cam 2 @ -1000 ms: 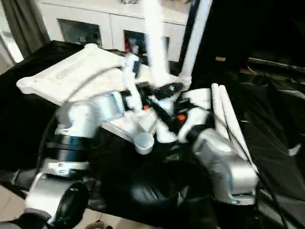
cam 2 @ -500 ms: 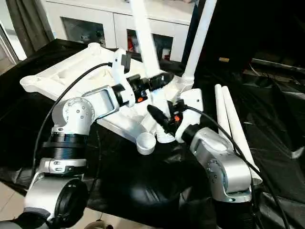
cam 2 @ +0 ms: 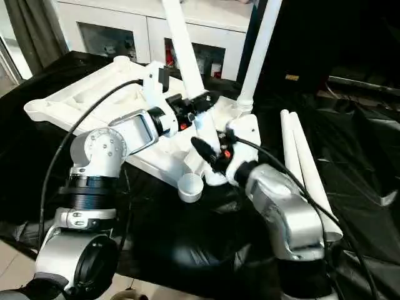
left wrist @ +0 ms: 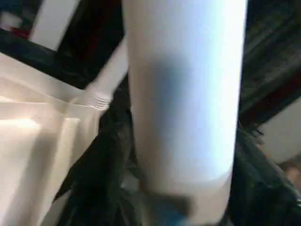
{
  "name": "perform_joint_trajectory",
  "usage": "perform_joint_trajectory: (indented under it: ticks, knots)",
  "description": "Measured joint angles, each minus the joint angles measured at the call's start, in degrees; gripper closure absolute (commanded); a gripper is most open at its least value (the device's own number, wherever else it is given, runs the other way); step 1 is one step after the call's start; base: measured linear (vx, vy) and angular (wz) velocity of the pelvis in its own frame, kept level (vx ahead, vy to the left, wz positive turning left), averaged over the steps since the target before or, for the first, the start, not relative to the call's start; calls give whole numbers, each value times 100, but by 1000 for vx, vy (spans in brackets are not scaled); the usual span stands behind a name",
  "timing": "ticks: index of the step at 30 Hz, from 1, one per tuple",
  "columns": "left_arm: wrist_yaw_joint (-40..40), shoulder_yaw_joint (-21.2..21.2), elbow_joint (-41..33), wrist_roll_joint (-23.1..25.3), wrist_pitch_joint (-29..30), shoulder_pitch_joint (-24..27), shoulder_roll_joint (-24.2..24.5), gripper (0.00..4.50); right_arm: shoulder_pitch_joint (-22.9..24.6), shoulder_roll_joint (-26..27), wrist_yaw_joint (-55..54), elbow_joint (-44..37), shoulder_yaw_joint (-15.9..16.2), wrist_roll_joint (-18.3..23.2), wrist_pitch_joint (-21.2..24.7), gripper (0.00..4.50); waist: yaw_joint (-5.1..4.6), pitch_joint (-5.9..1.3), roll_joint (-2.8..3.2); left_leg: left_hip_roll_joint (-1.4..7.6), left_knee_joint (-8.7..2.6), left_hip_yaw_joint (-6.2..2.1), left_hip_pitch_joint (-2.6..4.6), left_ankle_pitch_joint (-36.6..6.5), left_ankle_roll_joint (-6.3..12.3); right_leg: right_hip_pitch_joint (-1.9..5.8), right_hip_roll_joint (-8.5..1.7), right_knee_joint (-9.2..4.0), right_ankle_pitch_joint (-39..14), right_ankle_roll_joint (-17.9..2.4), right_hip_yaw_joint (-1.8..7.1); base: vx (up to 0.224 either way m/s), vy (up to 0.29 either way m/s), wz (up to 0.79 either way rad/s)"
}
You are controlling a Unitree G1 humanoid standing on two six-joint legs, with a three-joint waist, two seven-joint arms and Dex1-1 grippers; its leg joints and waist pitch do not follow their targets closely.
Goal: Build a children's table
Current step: Pick table leg
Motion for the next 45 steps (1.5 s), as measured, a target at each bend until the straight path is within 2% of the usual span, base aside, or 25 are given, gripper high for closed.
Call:
perform_joint_trajectory:
  ticks: [2, 8, 9, 11, 14, 16, 17, 18, 21, 24, 27, 29, 30, 34, 36, 38, 44, 45]
  knots:
    - [83, -3, -9, 0, -4, 0, -2, 194, -34, 48, -68, 51, 43, -80, -7, 262, 1, 0, 0, 0, 1, 0, -2, 0, 0, -1, 0, 0, 1, -1, 0, 0, 0, 0]
    - [235, -31, -167, -7, -39, 4, -2, 246, -188, 109, -262, 144, 197, -216, -98, 262, 0, 0, 0, 0, 1, 0, -3, 0, 0, -3, 0, 0, 2, -3, 0, 0, 0, 0]
    - [240, -30, -180, -15, -39, 9, -1, 252, -188, 138, -264, 150, 196, -204, -100, 206, 5, 0, 0, 0, 1, 0, -4, 0, 0, -3, 0, 0, 2, -3, 0, 0, 0, 0]
    - [235, -31, -189, -34, -37, 13, 0, 255, -189, 153, -252, 156, 191, -178, -99, 192, 5, 0, 0, 0, 3, 0, -5, 0, 0, -3, 0, 0, 3, -3, 0, 0, 0, 0]
    - [-84, -115, -201, -117, 10, 91, 59, 260, -247, 245, -104, 151, -95, 249, 227, 159, 6, 0, 0, 0, 3, 0, -5, 0, 1, -3, 0, 0, 3, -2, 0, 0, 0, 0]
    - [-577, -336, -215, -257, 144, 211, 230, 262, -346, 101, 143, 144, -271, 572, 514, 147, 12, 0, 0, 0, 4, 0, -6, 1, 2, -3, 0, 1, 4, -2, 0, 0, 0, 0]
    - [-754, -408, -215, -295, 195, 226, 293, 262, -371, 15, 251, 138, -280, 662, 581, 147, 12, 0, 0, 0, 6, 0, -7, 1, 2, -3, 0, 2, 4, -2, 0, 0, 0, 0]
    - [-1242, -624, -232, -419, 321, 227, 530, 262, -379, -224, 592, 107, -320, 943, 751, 147, 15, 0, 0, 0, 6, 0, -6, 1, 3, -3, 0, 3, 4, -2, 0, 0, 0, 0]
    - [-2074, -902, -266, -570, 454, 190, 949, 262, -376, -638, 1284, 80, -468, 1478, 1126, 147, 14, -1, 2, 1, 6, 0, -4, 1, 2, -3, 0, 6, 4, -2, 1, 0, 0, 0]
    - [-2507, -910, -265, -701, 511, 136, 1126, 262, -372, -843, 1695, 29, -539, 1822, 1424, 147, 9, -2, 4, 1, 7, 0, -2, 2, 0, -2, 0, 9, 6, -5, 1, 0, 0, 0]
    - [-3052, -886, -262, -1011, 620, -15, 1218, 262, -357, -1211, 2215, -201, -478, 2215, 1807, 147, 36, -2, 4, 2, 13, 0, -4, 3, 2, 0, 0, 9, 6, -5, 1, 0, 0, 0]
    - [-3266, -826, -267, -1163, 631, -119, 1285, 262, -352, -1280, 2358, -267, -471, 2328, 1893, 147, 44, -3, 5, 2, 16, 0, -1, 3, 1, 2, 0, 10, 7, -6, 1, 0, 0, 0]
    - [-3403, -804, -291, -1238, 641, -143, 1327, 262, -351, -1309, 2421, -272, -452, 2382, 1934, 164, 46, -3, 5, 2, 18, 0, 1, 3, 1, 4, -1, 10, 7, -6, 1, 0, 0, 0]
    - [-3771, -822, -513, -1429, 719, -65, 1434, 262, -331, -1328, 2515, -274, -445, 2584, 2045, 182, 43, -3, 5, 3, 27, 0, 2, 3, 1, 4, -3, 26, 6, -5, 1, 0, 0, 0]
    - [-3897, -875, -661, -1469, 736, -32, 1490, 264, -331, -1305, 2560, -278, -441, 2716, 2137, 218, 44, -3, 4, 4, 31, 0, 2, 3, 1, 3, -3, 36, 5, -4, 1, 0, 0, 0]
    - [-3944, -907, -700, -1472, 739, -28, 1500, 264, -331, -1313, 2600, -285, -434, 2807, 2188, 226, 52, -3, 4, 5, 35, 0, 2, 5, -2, 3, -3, 38, 5, -3, 1, 0, 0, 0]
    - [-4003, -932, -674, -1475, 729, -21, 1541, 264, -330, -1378, 2618, -354, -376, 2814, 2185, 248, 71, -2, 4, 5, 47, 0, -2, 12, 0, 5, -6, 41, 4, -1, 1, 0, 0, 0]
    - [-4002, -952, -672, -1467, 679, -21, 1542, 229, -330, -1374, 2597, -354, -366, 2798, 2148, 249, 74, -2, 4, 6, 47, 0, -2, 12, 0, 5, -6, 41, 4, -1, 1, 0, 0, 0]
